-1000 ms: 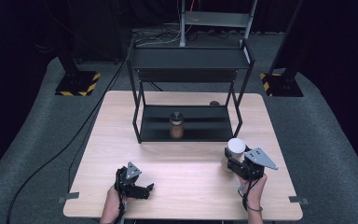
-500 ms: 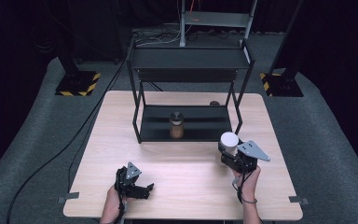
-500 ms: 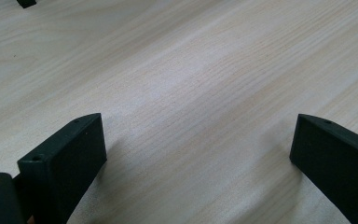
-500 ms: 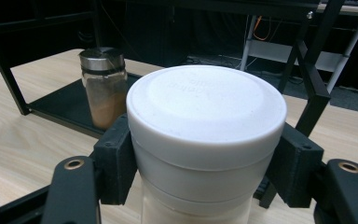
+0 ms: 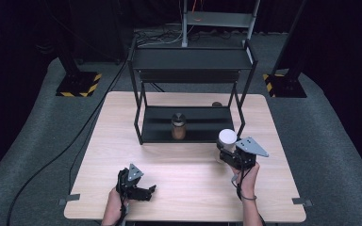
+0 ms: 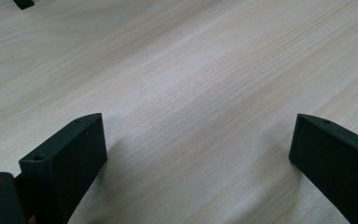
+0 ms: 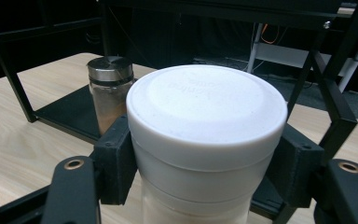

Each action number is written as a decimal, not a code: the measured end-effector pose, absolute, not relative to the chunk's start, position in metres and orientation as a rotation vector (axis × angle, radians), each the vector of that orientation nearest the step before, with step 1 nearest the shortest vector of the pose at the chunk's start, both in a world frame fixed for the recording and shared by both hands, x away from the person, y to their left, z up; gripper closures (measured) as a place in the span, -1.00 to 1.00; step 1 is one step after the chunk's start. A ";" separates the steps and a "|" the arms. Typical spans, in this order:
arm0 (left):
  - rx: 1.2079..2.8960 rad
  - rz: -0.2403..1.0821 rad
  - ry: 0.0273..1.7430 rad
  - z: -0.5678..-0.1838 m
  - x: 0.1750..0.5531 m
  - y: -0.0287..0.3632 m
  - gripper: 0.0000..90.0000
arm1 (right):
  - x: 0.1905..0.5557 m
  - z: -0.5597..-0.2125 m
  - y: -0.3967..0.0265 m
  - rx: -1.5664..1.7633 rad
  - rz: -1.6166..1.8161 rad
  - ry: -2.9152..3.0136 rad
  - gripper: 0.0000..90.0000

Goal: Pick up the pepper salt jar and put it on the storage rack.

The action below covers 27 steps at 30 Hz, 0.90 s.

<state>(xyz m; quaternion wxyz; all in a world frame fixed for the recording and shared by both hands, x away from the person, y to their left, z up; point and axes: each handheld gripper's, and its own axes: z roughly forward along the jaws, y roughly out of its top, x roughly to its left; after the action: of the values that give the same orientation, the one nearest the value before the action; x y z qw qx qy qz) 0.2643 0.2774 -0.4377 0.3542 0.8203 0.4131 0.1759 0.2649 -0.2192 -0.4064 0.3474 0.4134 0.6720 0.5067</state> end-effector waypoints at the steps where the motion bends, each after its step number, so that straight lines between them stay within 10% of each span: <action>1: 2.120 0.455 1.068 -0.438 0.264 0.277 -0.92 | 0.266 -0.406 -0.219 1.073 1.315 1.745 -0.26; 27: 2.122 0.454 1.061 -0.438 0.264 0.278 -0.91 | 0.296 -0.408 -0.203 1.073 1.311 1.766 -0.26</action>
<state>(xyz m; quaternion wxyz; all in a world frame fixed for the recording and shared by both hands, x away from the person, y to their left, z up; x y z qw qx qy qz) 0.2643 0.2780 -0.4377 0.3552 0.8212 0.4107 0.1756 0.2963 -0.2032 -0.4080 0.3404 0.4123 0.6785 0.5038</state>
